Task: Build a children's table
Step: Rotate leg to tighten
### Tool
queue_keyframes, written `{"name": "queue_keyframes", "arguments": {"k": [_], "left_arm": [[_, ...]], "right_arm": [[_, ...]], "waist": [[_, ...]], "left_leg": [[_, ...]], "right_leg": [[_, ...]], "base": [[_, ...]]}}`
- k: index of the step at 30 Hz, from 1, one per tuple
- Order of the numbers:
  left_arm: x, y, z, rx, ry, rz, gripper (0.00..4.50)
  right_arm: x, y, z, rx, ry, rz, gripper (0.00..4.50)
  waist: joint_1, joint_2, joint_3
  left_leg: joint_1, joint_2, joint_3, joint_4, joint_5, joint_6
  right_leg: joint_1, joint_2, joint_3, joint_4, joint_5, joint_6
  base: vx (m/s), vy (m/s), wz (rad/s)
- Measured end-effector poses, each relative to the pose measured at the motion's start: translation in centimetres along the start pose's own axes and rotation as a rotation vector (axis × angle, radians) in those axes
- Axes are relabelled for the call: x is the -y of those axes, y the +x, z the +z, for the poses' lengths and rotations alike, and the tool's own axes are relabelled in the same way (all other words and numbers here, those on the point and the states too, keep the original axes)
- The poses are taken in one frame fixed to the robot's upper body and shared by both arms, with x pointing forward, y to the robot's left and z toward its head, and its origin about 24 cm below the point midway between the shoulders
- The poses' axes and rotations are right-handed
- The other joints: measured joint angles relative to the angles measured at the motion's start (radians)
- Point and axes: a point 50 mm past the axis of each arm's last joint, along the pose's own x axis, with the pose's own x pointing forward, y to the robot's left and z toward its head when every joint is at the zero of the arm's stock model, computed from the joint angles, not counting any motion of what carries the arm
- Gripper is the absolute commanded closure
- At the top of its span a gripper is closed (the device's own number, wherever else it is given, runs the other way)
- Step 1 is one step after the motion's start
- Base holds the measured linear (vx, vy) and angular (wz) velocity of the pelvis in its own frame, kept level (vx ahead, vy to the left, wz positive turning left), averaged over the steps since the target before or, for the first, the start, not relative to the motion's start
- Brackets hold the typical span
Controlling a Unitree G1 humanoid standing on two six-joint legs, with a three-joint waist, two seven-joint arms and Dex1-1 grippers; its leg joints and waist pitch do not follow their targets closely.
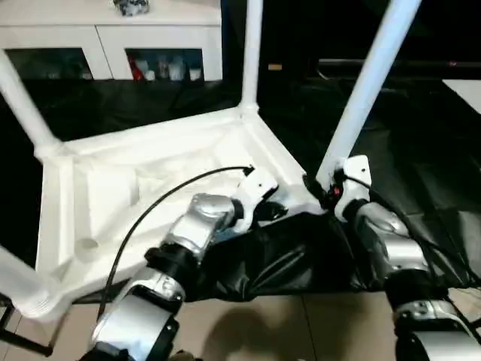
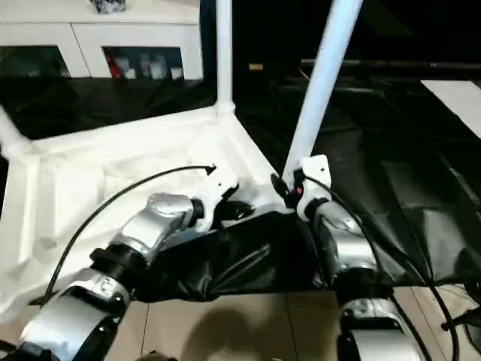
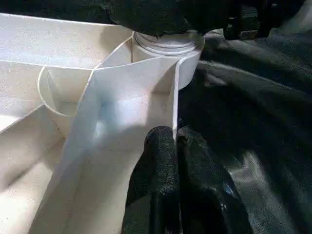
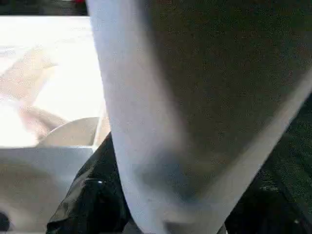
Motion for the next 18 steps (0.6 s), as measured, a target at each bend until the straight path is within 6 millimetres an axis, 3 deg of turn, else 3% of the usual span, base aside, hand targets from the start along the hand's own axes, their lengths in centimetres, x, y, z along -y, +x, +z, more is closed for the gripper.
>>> {"name": "queue_keyframes", "arguments": {"k": [4,6,9,11,18], "left_arm": [[0.0,0.0,0.0,0.0,0.007,0.009,4.5],[0.0,0.0,0.0,0.001,0.011,0.007,4.5],[0.0,-0.1,0.0,0.005,0.022,-0.009,4.5],[-0.1,-0.3,0.0,0.005,0.026,-0.021,4.5],[-0.4,-1.6,-0.6,0.006,0.057,-0.097,4.5]], "right_arm": [[-0.1,0.2,0.0,0.007,-0.001,-0.012,2.51],[-0.1,0.2,0.0,0.011,0.0,-0.011,1.96],[0.0,0.0,0.0,0.017,0.004,0.031,1.76],[0.1,-0.3,0.0,0.02,-0.003,0.064,1.38],[0.6,-2.0,-0.2,-0.009,-0.092,0.265,1.16]], "waist": [[-0.001,0.0,0.0],[-0.001,0.0,0.0],[-0.002,0.0,0.0],[-0.001,0.0,0.0],[0.003,0.001,0.0]], "left_leg": [[0.0,0.0,0.0,0.0,0.0,0.0],[0.0,0.0,0.0,0.0,0.0,0.0],[-0.001,0.0,0.0,-0.001,0.0,0.0],[-0.001,0.0,0.0,-0.002,0.0,0.0],[-0.001,0.001,0.0,-0.007,0.0,0.0]], "right_leg": [[0.0,0.0,0.0,0.0,0.0,0.0],[0.0,0.0,0.0,-0.001,0.0,0.0],[-0.001,0.0,0.0,-0.002,0.0,0.0],[-0.001,0.0,-0.001,-0.002,0.0,0.0],[-0.002,0.001,-0.002,-0.002,0.0,0.001]], "base": [[0.0,0.0,0.0],[0.0,0.0,0.0],[0.0,0.0,0.0],[0.0,0.0,0.0],[0.0,0.0,0.0]]}}
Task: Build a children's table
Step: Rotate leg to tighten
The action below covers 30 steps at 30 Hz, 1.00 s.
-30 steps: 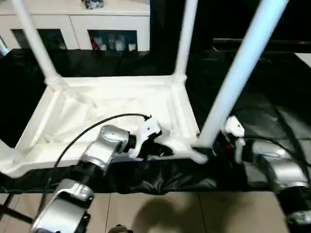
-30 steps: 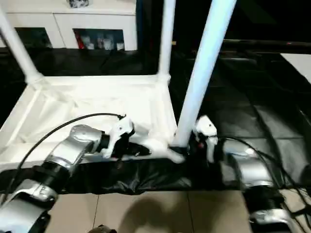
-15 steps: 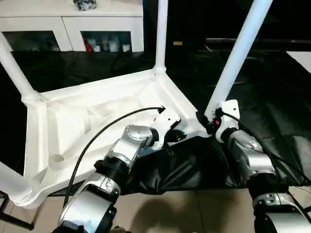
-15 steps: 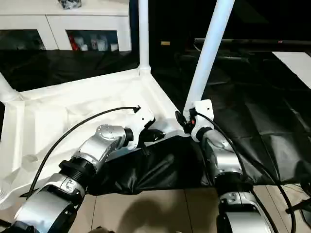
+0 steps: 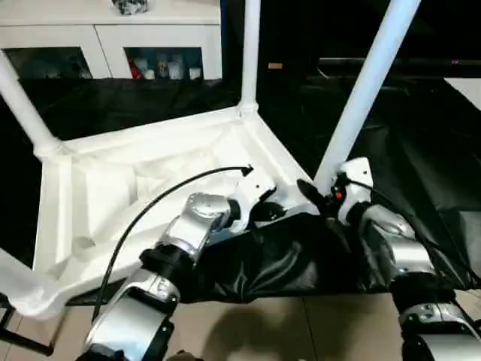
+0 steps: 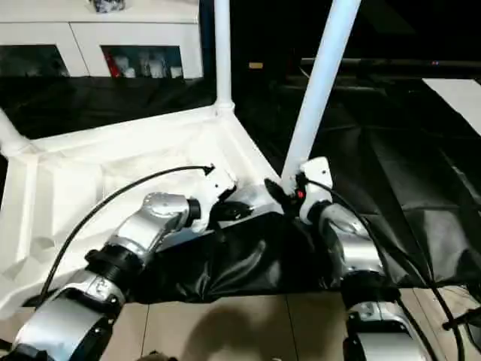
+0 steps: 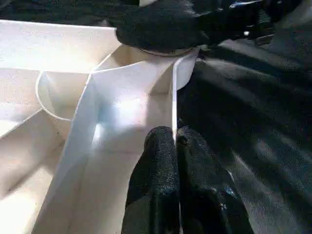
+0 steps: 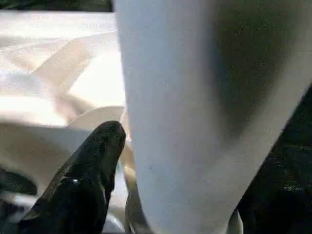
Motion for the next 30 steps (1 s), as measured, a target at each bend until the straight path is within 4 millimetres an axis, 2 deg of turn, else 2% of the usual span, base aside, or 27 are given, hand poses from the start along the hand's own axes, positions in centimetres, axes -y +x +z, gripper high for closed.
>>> {"name": "queue_keyframes", "arguments": {"k": [3,8,13,18,30], "left_arm": [[-0.2,-0.9,-0.4,-0.006,0.007,-0.048,4.5],[-0.3,-2.1,-0.9,-0.021,0.019,-0.134,4.5],[-0.2,-2.6,-1.1,-0.032,0.027,-0.195,4.5],[-0.2,-2.9,-1.2,-0.04,0.033,-0.214,4.5],[0.0,-3.1,-1.4,-0.041,0.032,-0.249,4.5]], "right_arm": [[-0.1,-1.0,-0.1,-0.024,-0.04,0.117,1.16],[0.0,-2.5,0.0,-0.071,-0.084,0.271,1.62],[0.0,-3.7,0.0,-0.105,-0.099,0.35,2.05],[-0.1,-4.0,0.3,-0.116,-0.105,0.388,2.4],[-0.5,-4.3,0.2,-0.127,-0.086,0.429,2.49]], "waist": [[0.0,0.0,0.0],[0.002,-0.001,0.0],[0.007,-0.001,0.0],[0.01,-0.001,0.001],[0.018,-0.001,0.001]], "left_leg": [[0.0,0.0,0.0,0.0,0.0,0.0],[0.0,0.0,0.0,0.001,0.0,0.0],[0.0,0.0,0.0,0.001,0.0,0.0],[-0.001,0.0,0.0,0.001,0.0,0.0],[0.0,0.0,0.0,0.001,0.0,0.0]], "right_leg": [[0.0,0.0,0.0,0.0,0.0,0.0],[0.0,0.0,0.0,0.0,0.0,0.0],[0.0,0.0,0.0,0.0,0.0,0.0],[0.0,0.0,0.0,0.0,0.0,0.0],[0.0,0.0,0.0,0.0,0.0,0.0]], "base": [[0.0,0.0,0.0],[0.0,0.0,0.0],[0.0,0.0,0.0],[0.0,0.0,0.0],[0.0,0.0,0.0]]}}
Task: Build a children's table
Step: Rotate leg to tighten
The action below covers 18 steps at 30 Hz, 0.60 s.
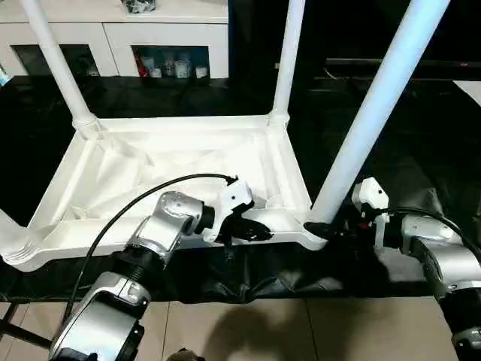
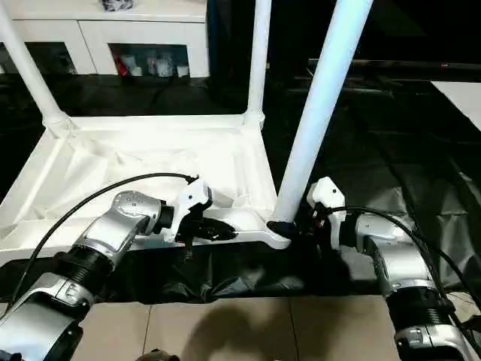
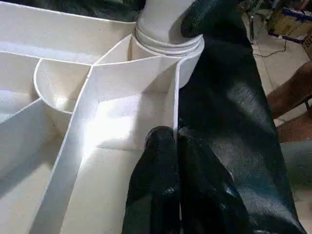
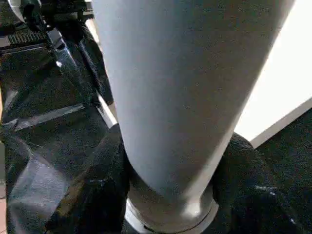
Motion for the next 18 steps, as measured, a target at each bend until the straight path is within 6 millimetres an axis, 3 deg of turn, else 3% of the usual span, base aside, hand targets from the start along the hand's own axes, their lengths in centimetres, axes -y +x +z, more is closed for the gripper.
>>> {"name": "queue_keyframes", "arguments": {"k": [4,10,18], "left_arm": [[-0.1,0.0,0.0,0.002,-0.007,0.019,4.5],[-1.1,0.8,0.4,0.022,-0.052,0.188,4.5],[-1.9,3.5,2.0,0.042,-0.111,0.371,4.5]], "right_arm": [[0.0,0.5,-0.2,0.025,0.01,-0.03,2.5],[1.5,3.2,-0.1,0.119,0.097,-0.312,2.5],[3.1,5.8,0.8,0.176,0.23,-0.635,2.51]], "waist": [[-0.003,0.0,0.0],[-0.036,-0.003,0.0],[-0.045,-0.003,0.0]], "left_leg": [[0.001,0.0,0.0,0.001,0.0,0.0],[0.001,0.0,0.0,0.006,0.0,0.0],[-0.001,0.0,0.0,0.006,0.0,0.0]], "right_leg": [[0.001,0.0,0.0,0.001,0.0,0.0],[0.001,0.0,0.001,0.0,0.001,-0.001],[0.0,0.0,0.001,0.0,0.002,-0.003]], "base": [[0.0,0.0,0.0],[0.0,0.0,0.0],[0.0,0.0,0.0]]}}
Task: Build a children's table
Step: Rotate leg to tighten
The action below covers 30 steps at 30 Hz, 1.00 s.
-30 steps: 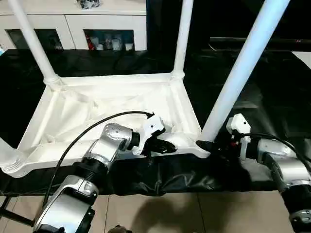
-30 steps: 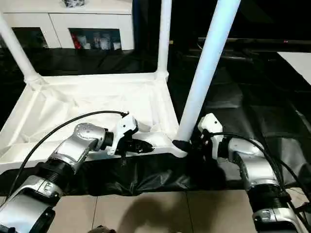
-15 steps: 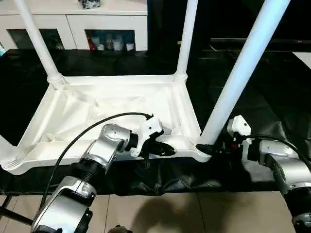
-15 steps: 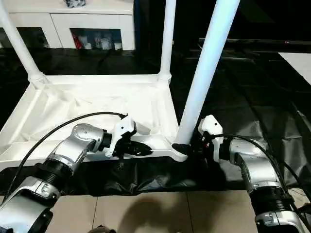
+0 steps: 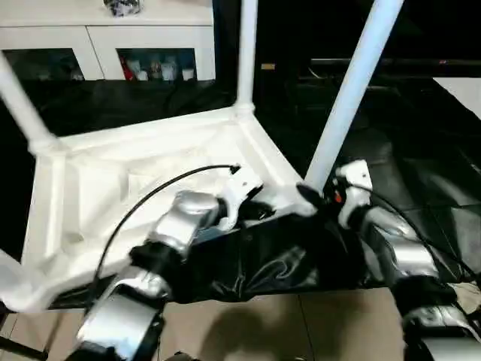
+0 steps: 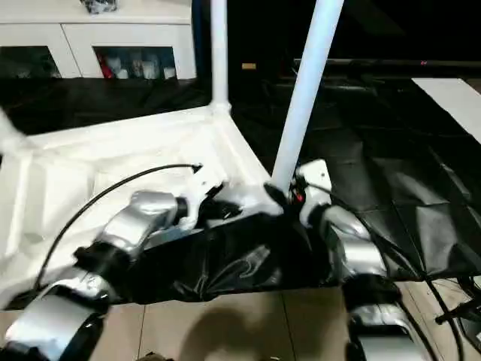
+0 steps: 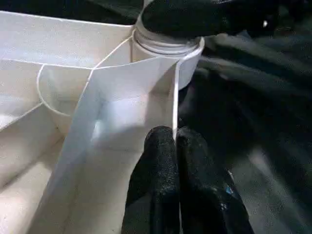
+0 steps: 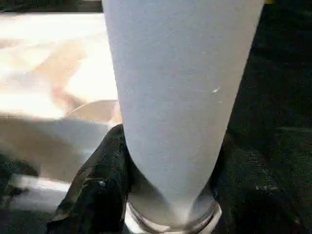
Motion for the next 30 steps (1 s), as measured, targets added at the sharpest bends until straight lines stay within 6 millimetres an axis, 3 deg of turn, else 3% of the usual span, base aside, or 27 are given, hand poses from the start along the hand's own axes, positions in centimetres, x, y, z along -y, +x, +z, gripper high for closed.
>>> {"name": "queue_keyframes", "arguments": {"k": [8,9,14,15,26,27,30], "left_arm": [[0.5,0.9,0.6,0.009,0.0,0.047,4.5],[0.5,0.9,0.6,0.009,0.003,0.045,4.5],[0.2,0.4,0.4,0.009,0.022,0.016,4.5],[0.1,0.2,0.3,0.009,0.028,0.003,4.5],[0.1,-1.7,-0.7,-0.009,0.103,-0.194,4.5],[0.1,-2.0,-0.8,-0.011,0.108,-0.212,4.5],[0.0,-2.8,-1.3,-0.019,0.115,-0.267,4.5]], "right_arm": [[-0.2,0.8,0.3,0.024,-0.004,-0.097,2.51],[-0.2,0.8,0.3,0.027,-0.005,-0.095,1.95],[0.0,0.4,0.3,0.035,-0.022,-0.033,1.75],[0.0,0.1,0.2,0.03,-0.033,-0.008,1.43],[1.2,-2.7,0.0,-0.054,-0.169,0.305,1.43],[1.3,-3.1,0.0,-0.067,-0.183,0.343,1.71],[1.4,-4.1,-0.1,-0.102,-0.197,0.442,1.82]], "waist": [[0.002,0.0,0.0],[0.001,0.0,0.0],[0.001,0.001,0.0],[0.001,0.001,0.0],[0.031,0.002,0.001],[0.032,0.002,0.001],[0.034,0.003,0.001]], "left_leg": [[-0.001,0.0,0.0,-0.003,0.0,0.0],[-0.002,0.0,0.0,-0.003,0.0,0.0],[-0.001,0.0,0.0,-0.004,0.0,0.0],[-0.001,0.0,0.0,-0.005,0.0,0.0],[-0.001,0.0,0.0,-0.003,0.0,0.001],[-0.001,0.001,0.0,-0.003,0.0,0.001],[-0.001,0.001,0.0,-0.003,0.0,0.001]], "right_leg": [[-0.002,0.0,-0.002,0.0,0.0,0.0],[-0.002,0.0,-0.002,0.0,0.0,0.0],[-0.002,0.0,-0.002,0.0,0.0,0.0],[-0.002,0.0,-0.002,0.0,0.0,0.0],[-0.002,0.0,-0.002,0.0,0.0,0.0],[-0.002,0.0,-0.002,0.0,0.0,0.0],[-0.002,0.0,-0.002,0.0,0.0,0.0]], "base": [[0.0,0.0,0.0],[0.0,0.0,0.0],[0.0,0.0,0.0],[0.0,0.0,0.0],[0.0,0.0,0.0],[0.0,0.0,0.0],[0.0,0.0,0.0]]}}
